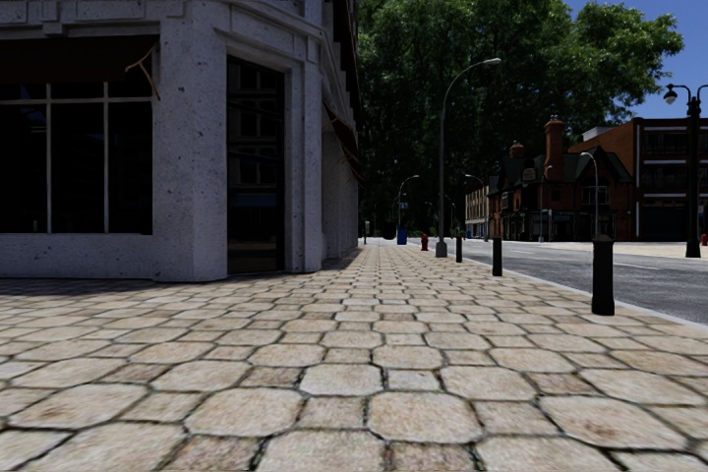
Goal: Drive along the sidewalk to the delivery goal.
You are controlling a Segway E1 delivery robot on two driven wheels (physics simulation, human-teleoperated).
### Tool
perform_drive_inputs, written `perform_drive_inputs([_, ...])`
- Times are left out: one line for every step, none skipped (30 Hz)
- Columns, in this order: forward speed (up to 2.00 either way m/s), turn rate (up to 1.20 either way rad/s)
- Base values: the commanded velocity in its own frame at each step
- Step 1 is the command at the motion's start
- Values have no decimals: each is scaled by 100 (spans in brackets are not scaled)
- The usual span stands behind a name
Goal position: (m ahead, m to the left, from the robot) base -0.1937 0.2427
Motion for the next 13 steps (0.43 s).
perform_drive_inputs([0, 0])
perform_drive_inputs([0, 0])
perform_drive_inputs([0, 0])
perform_drive_inputs([0, 0])
perform_drive_inputs([0, 0])
perform_drive_inputs([0, 0])
perform_drive_inputs([0, 0])
perform_drive_inputs([0, 0])
perform_drive_inputs([0, 0])
perform_drive_inputs([0, 0])
perform_drive_inputs([0, 0])
perform_drive_inputs([0, 0])
perform_drive_inputs([0, 0])
